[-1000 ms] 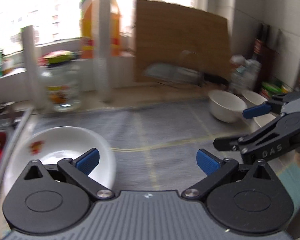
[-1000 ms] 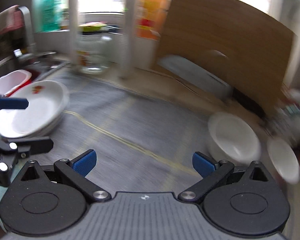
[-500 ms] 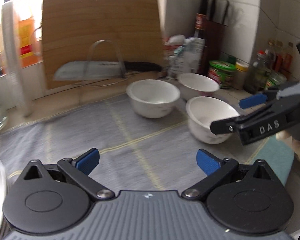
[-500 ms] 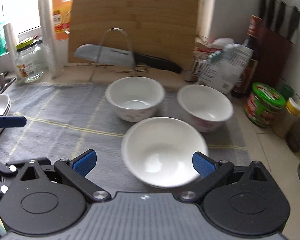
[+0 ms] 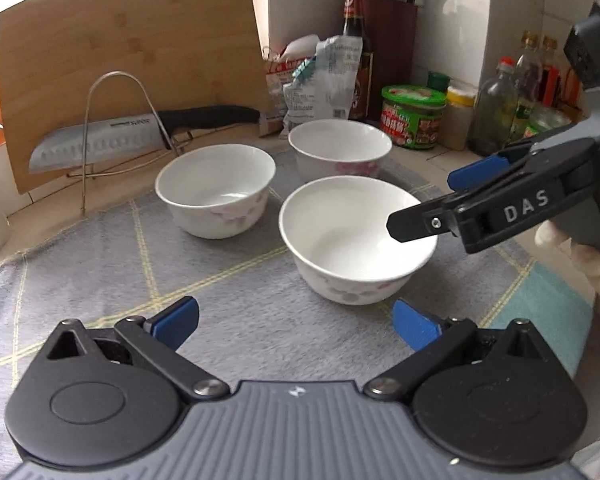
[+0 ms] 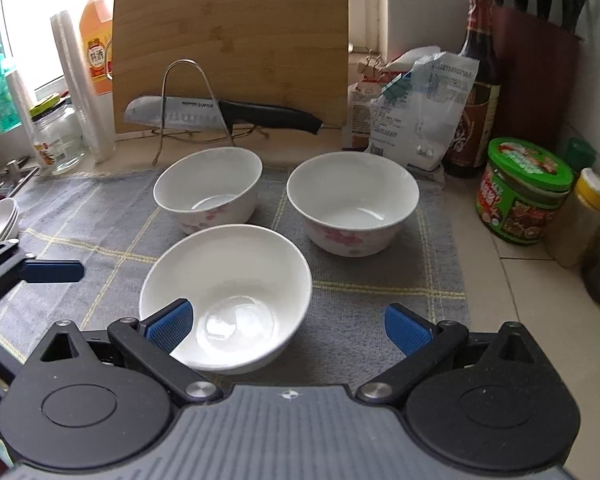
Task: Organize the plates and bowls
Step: 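Close the right gripper on the rim of a white bowl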
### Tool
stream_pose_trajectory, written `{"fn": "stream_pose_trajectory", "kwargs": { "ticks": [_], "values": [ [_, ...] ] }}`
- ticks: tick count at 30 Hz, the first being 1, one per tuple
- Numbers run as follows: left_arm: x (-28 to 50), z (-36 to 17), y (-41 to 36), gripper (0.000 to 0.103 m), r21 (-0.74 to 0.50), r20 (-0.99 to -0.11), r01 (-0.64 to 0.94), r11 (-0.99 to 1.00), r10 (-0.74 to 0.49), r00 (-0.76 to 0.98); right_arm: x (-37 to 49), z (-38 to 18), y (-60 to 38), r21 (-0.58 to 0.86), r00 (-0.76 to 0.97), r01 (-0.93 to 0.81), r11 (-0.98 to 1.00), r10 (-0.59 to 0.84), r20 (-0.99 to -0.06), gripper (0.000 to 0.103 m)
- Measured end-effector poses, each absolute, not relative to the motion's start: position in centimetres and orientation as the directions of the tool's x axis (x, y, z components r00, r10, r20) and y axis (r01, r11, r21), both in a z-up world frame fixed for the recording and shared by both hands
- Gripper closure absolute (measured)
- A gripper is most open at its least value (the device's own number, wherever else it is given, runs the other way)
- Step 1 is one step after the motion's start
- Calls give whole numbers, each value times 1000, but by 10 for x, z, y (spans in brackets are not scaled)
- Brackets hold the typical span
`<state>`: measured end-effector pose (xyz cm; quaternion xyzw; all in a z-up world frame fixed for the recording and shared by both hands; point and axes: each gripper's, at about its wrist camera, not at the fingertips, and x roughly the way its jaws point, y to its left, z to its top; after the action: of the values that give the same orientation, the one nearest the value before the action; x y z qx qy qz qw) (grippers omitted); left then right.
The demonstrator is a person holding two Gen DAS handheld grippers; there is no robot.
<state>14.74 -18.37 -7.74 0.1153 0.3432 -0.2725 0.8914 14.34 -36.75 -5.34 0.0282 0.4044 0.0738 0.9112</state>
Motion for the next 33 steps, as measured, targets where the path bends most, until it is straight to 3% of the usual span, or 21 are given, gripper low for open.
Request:
{"fn": "stream_pose_trajectory", "kwargs": {
  "ticks": [16,20,24,33],
  "values": [
    [155,-93,-235,1,26,-670,543,839,-389,633,174,-67,-378,212,585,-281,936,342,-735,0],
    [155,-95,-238,1,17,-666,551,834,-402,628,181,-66,-374,214,568,-310,926,361,-739,5],
    [154,-96,-239,1,20,-657,557,830,-409,633,188,-67,-372,241,535,-335,911,395,-747,20],
    [154,-92,-239,3,16,-631,573,819,-437,641,192,-64,-368,226,517,-375,899,405,-754,27]
  ]
}}
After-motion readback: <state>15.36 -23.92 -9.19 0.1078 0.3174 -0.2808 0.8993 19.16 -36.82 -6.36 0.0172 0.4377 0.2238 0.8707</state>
